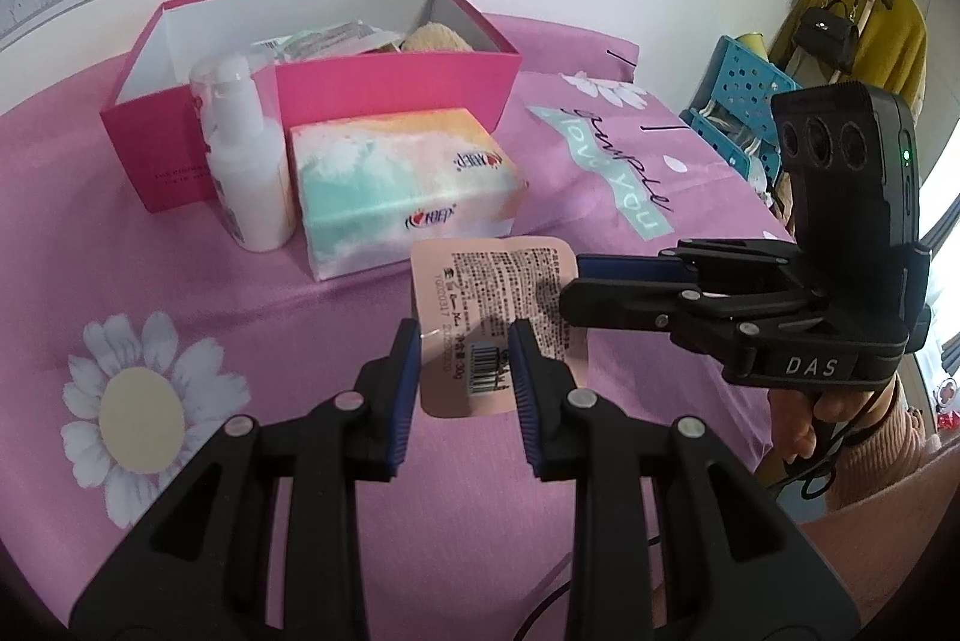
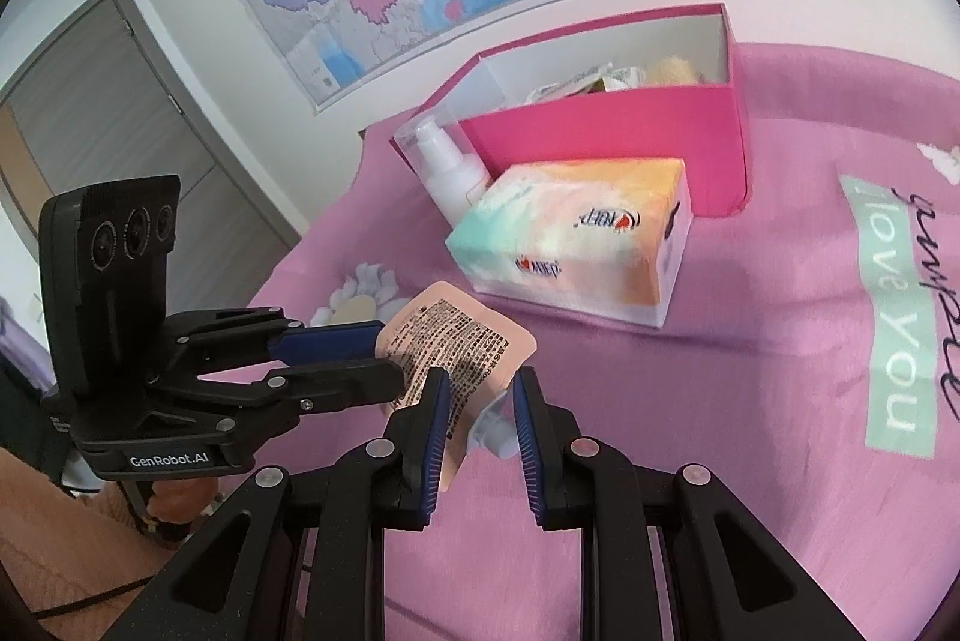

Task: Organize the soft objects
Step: 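Carry the peach sachet up and over the pink box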

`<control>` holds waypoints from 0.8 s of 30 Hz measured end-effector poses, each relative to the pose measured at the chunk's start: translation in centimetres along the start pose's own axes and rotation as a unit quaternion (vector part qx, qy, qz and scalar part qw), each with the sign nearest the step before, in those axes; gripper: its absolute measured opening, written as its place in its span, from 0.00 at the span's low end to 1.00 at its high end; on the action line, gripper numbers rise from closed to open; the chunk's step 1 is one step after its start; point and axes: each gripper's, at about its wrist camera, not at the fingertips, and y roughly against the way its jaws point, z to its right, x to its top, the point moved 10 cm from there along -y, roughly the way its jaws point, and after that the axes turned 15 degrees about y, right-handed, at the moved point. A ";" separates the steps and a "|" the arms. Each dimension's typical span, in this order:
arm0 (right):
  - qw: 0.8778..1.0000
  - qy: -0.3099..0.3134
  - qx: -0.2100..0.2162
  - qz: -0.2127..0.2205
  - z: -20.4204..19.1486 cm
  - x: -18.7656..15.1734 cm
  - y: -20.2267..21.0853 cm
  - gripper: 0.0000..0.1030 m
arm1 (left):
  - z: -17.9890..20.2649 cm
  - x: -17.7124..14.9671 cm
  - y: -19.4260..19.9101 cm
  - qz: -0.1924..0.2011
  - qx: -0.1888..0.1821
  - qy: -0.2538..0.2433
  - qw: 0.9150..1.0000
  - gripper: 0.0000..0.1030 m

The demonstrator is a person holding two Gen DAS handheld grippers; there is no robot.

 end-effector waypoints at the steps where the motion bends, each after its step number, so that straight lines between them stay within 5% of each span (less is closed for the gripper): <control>1: 1.000 0.001 0.000 0.002 0.1 0.2 0.1 0.21 | 0.0 0.0 0.1 0.002 0.000 0.000 1.000 0.30; 24: 1.000 0.016 -0.007 0.025 1.1 3.2 1.0 0.21 | 0.3 2.8 0.5 0.028 0.006 -0.001 1.000 0.30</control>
